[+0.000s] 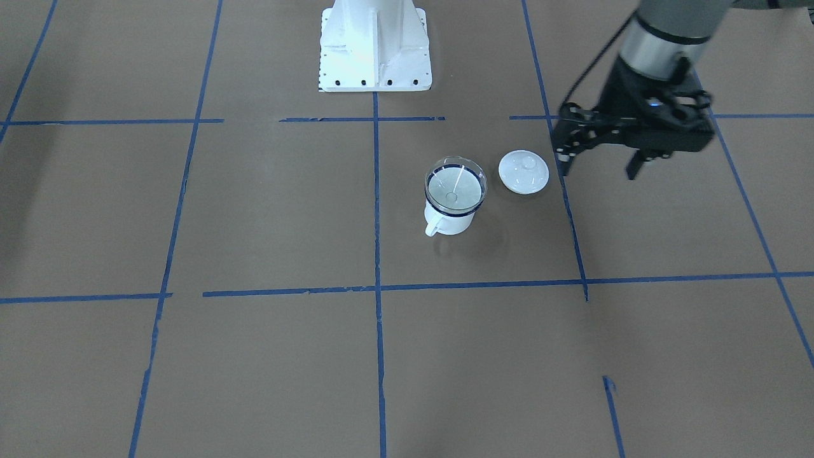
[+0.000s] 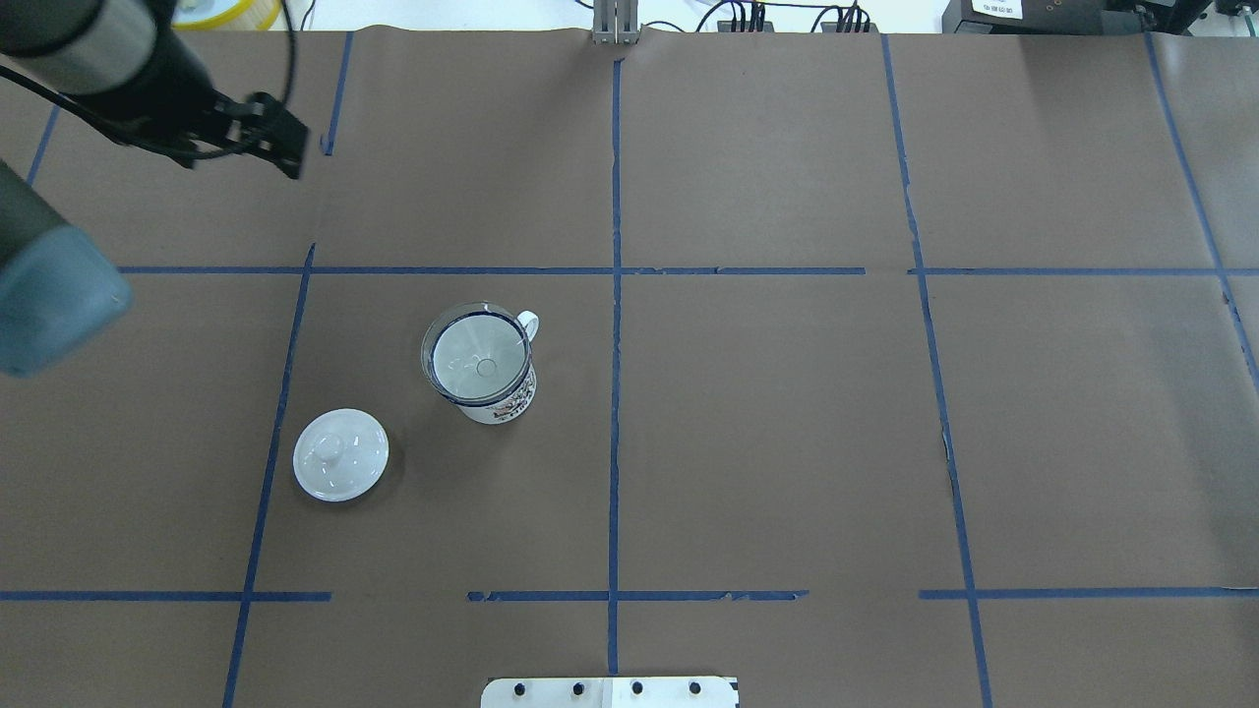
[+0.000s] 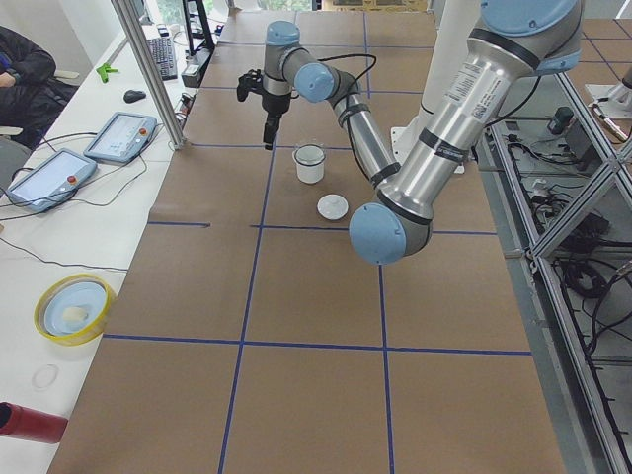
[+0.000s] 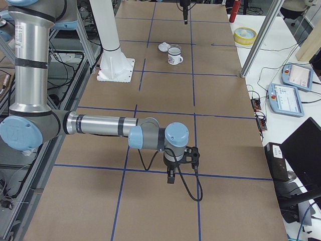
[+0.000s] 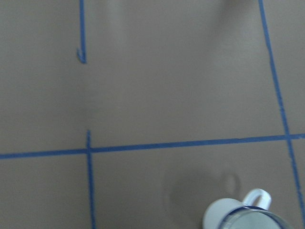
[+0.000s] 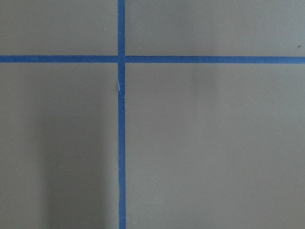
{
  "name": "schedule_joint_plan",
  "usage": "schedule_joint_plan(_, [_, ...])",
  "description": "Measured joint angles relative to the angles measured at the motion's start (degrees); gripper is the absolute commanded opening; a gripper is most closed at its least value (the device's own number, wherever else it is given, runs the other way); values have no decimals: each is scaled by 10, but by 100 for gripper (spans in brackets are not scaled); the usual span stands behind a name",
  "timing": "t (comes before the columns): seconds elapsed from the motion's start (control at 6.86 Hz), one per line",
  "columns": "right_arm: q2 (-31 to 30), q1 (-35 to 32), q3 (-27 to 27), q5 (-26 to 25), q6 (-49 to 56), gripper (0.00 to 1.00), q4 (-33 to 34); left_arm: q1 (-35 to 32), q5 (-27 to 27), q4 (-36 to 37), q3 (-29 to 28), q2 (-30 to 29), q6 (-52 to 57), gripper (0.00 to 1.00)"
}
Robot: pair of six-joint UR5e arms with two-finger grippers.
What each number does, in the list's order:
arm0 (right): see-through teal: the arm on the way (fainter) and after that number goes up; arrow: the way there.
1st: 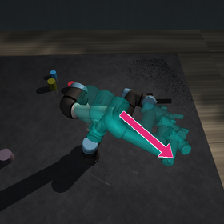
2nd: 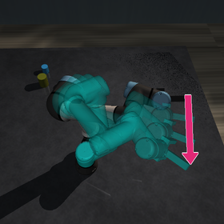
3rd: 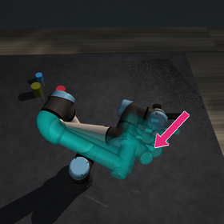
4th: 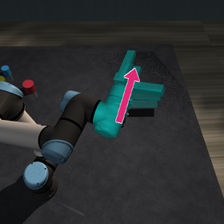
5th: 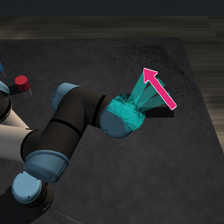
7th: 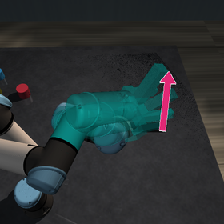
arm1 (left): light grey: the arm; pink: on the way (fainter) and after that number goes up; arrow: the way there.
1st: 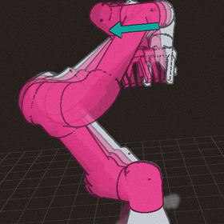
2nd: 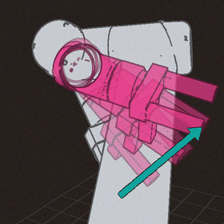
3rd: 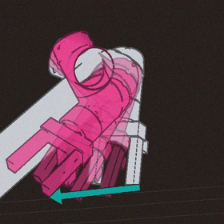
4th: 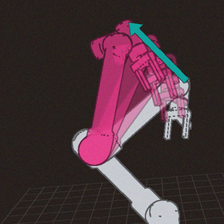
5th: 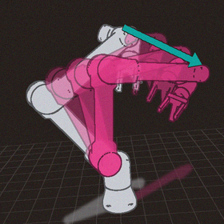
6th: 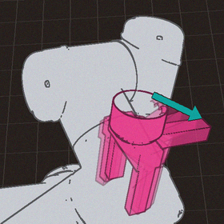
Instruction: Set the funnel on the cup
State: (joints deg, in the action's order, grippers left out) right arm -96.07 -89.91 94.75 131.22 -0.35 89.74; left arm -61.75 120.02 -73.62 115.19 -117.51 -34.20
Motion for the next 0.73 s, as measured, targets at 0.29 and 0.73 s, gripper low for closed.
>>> schedule_joint_plan(0.29, [0, 0, 0, 0, 0, 100, 0, -161, 42, -5, -61, 84, 277, 100])
schedule_joint_plan(0.73, [0, 0, 0, 0, 0, 100, 0, -314, 104, -67, -170, 222, 510, 100])
